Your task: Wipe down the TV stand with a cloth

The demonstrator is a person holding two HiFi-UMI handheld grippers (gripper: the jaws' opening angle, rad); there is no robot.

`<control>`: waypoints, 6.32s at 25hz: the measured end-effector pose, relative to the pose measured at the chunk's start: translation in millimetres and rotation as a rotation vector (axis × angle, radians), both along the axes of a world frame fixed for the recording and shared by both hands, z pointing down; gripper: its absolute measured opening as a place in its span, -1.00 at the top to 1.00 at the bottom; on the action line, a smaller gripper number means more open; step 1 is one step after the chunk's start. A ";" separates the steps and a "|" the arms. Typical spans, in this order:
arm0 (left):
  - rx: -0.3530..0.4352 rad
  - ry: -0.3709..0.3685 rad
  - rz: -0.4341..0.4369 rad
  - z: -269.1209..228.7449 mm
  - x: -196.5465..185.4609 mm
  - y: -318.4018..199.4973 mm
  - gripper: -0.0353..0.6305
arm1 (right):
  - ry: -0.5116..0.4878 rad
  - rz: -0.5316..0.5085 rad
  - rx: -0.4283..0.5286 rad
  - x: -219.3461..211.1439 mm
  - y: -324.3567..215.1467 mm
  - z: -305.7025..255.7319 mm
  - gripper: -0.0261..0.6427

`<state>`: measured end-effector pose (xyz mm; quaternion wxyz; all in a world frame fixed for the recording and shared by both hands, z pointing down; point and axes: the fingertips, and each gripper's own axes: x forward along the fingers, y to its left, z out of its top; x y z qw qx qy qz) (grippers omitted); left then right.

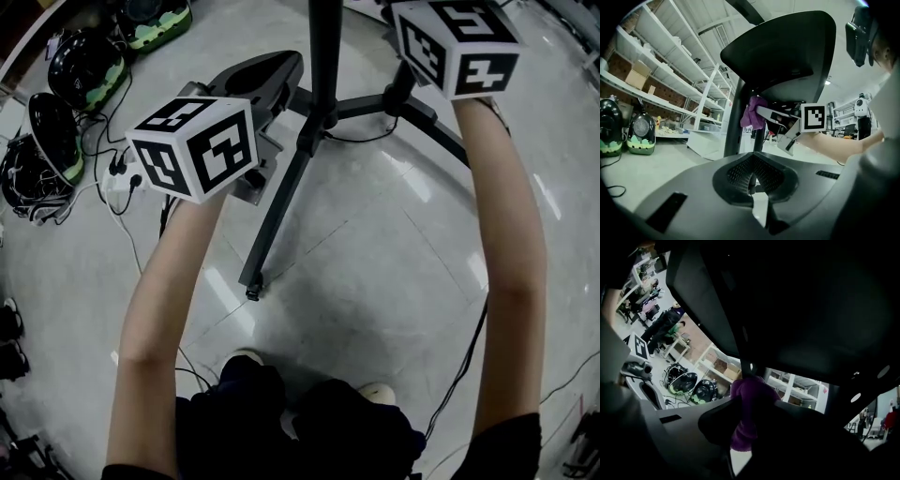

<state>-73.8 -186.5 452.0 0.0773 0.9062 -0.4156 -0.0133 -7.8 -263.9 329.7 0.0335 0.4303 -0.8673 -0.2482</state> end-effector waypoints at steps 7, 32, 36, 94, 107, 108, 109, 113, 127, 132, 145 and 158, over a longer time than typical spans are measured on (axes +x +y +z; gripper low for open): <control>-0.031 -0.018 -0.009 21.2 4.8 -3.0 0.88 | 0.137 -0.004 0.010 -28.4 10.5 46.7 0.70; -0.167 -0.108 0.004 115.3 9.9 -5.2 0.88 | 0.124 0.043 -0.281 -28.0 -7.9 250.2 0.70; -0.185 -0.119 0.001 124.3 6.7 -4.4 0.88 | 0.140 0.060 -0.344 -25.6 -11.8 286.3 0.70; -0.112 -0.139 -0.052 95.5 -60.6 16.4 0.88 | 0.288 0.195 -0.055 -90.2 -19.7 140.2 0.70; -0.153 -0.166 -0.029 122.7 -52.3 13.0 0.88 | 0.285 0.184 -0.284 -83.3 -20.7 254.8 0.70; -0.153 -0.167 -0.027 124.0 -51.5 12.7 0.88 | 0.277 0.185 -0.312 -81.4 -21.3 264.6 0.70; -0.154 -0.166 -0.027 125.3 -51.2 12.3 0.88 | 0.274 0.187 -0.335 -79.8 -21.6 273.9 0.70; -0.168 -0.163 -0.028 131.6 -50.8 10.5 0.88 | 0.316 0.191 -0.390 -79.4 -20.7 308.2 0.70; -0.166 -0.139 -0.003 137.6 -27.3 11.6 0.88 | 0.275 0.107 -0.460 -72.1 15.5 326.1 0.70; -0.164 -0.138 0.021 138.5 -4.5 14.0 0.88 | 0.156 0.153 -0.421 -15.0 25.4 281.5 0.70; -0.093 -0.088 0.110 86.0 78.1 6.1 0.88 | 0.257 0.316 -0.167 87.6 -10.4 123.5 0.70; -0.101 -0.066 0.054 79.9 57.4 -15.5 0.88 | 0.247 0.475 0.011 116.0 -80.8 37.2 0.70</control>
